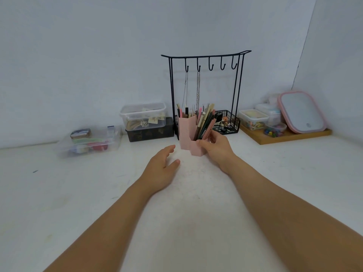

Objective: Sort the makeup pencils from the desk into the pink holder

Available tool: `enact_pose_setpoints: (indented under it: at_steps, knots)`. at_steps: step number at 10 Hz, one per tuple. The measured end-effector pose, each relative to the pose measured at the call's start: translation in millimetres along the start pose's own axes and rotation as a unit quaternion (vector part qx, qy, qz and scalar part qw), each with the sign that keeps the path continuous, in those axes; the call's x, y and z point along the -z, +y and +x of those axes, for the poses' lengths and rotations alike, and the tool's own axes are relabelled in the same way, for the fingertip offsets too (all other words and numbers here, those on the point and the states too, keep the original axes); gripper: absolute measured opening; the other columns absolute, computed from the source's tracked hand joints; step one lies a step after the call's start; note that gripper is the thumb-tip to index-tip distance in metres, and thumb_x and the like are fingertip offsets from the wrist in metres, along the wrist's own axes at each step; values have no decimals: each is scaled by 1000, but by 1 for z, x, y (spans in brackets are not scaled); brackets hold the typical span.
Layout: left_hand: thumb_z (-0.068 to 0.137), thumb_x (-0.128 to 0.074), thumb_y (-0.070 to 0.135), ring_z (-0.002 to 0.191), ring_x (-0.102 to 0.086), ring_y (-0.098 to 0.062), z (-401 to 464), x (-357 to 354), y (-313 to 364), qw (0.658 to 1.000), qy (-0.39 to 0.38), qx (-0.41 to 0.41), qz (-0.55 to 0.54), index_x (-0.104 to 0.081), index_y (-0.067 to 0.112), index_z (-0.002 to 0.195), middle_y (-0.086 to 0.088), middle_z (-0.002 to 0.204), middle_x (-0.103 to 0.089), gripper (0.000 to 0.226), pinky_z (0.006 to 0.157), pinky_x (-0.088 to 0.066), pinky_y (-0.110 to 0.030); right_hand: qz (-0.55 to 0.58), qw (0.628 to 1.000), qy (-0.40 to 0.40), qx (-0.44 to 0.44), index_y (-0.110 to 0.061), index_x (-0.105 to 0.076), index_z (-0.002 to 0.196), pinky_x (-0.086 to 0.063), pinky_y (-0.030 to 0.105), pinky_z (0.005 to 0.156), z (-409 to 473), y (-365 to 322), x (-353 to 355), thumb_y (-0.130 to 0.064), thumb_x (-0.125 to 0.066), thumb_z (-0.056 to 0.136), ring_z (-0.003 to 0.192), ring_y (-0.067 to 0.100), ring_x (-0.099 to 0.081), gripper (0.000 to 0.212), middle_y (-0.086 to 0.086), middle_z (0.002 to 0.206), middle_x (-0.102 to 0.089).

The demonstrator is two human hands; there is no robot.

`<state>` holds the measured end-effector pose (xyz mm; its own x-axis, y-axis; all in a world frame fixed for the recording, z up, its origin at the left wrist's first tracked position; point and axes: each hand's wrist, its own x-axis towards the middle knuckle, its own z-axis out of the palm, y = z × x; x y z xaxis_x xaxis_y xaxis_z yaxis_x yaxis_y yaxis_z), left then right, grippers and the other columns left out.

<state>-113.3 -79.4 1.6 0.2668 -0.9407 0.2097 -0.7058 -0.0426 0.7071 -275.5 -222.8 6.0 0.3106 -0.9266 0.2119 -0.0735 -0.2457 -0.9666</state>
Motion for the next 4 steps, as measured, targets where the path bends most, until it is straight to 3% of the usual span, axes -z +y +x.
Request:
enact_pose_setpoints:
  at_steps: [1,3,4]
  knots:
    - [105,-54,28,141,-45,-20,-1,1,2,1000,3,2,0,-36,24,157,0,160,-44,54,119,-36,-40,-42,999,20,14,-14,-66,127,-52,30,91,0,3,-2,-22,-69,92,115,20,-61,36,1,124,-66]
    - [105,-54,29,140,-46,-22,0,0,3,1000,8,15,-6,-36,25,157,-1,158,-45,55,116,-37,-37,-140,986,77,40,-11,-70,116,-44,15,68,-4,4,-15,-32,-69,91,96,16,-60,32,1,112,-69]
    - [105,-56,28,137,-48,-20,1,0,2,999,32,17,-33,-39,25,155,1,155,-48,53,109,-39,-30,-142,985,100,20,-10,-72,115,-49,26,76,-10,-1,-16,-29,-69,90,96,17,-62,31,4,115,-71]
